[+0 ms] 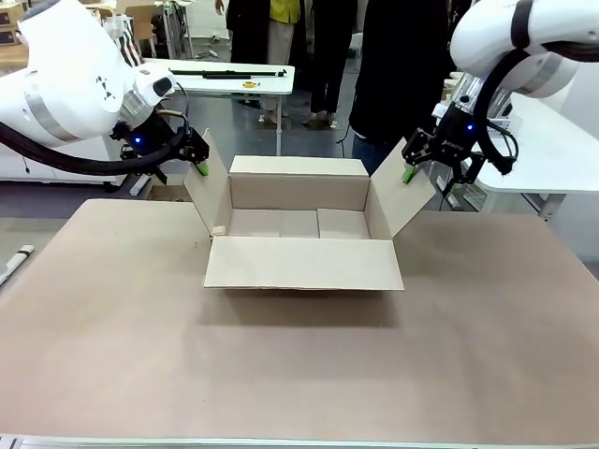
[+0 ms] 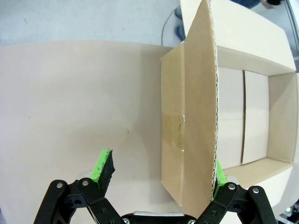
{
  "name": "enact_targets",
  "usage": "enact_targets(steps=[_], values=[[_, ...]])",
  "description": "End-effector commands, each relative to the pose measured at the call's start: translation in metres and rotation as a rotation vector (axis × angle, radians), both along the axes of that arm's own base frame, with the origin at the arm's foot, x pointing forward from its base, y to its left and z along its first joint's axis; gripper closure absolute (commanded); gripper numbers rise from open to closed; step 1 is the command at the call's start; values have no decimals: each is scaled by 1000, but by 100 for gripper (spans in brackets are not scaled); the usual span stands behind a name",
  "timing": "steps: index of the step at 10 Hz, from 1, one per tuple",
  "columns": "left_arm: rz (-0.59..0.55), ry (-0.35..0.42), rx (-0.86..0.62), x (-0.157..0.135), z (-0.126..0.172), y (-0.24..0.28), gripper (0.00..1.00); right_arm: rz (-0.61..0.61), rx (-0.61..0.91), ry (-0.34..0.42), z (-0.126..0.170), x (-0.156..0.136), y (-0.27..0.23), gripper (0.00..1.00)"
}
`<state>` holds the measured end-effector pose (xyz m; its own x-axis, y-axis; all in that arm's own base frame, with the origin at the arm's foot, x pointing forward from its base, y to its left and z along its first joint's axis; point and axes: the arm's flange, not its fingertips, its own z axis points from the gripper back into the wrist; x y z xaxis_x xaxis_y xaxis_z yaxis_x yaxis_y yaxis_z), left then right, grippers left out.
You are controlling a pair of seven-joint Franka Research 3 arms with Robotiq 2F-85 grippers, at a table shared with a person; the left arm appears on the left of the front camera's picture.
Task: Pack the gift set into the box.
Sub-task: Lift both hands away from the flaps of the Package Box.
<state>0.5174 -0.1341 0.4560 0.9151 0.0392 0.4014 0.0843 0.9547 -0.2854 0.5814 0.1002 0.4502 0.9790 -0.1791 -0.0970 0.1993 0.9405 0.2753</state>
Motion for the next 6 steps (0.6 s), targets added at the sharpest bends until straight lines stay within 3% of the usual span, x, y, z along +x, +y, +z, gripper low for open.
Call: enact_targets(steps=[1, 6], values=[[13, 4, 9, -1, 2, 0, 0, 3, -19, 0, 3, -1, 0, 0], [13, 4, 9, -1, 2, 0, 0, 3, -19, 0, 3, -1, 0, 0]])
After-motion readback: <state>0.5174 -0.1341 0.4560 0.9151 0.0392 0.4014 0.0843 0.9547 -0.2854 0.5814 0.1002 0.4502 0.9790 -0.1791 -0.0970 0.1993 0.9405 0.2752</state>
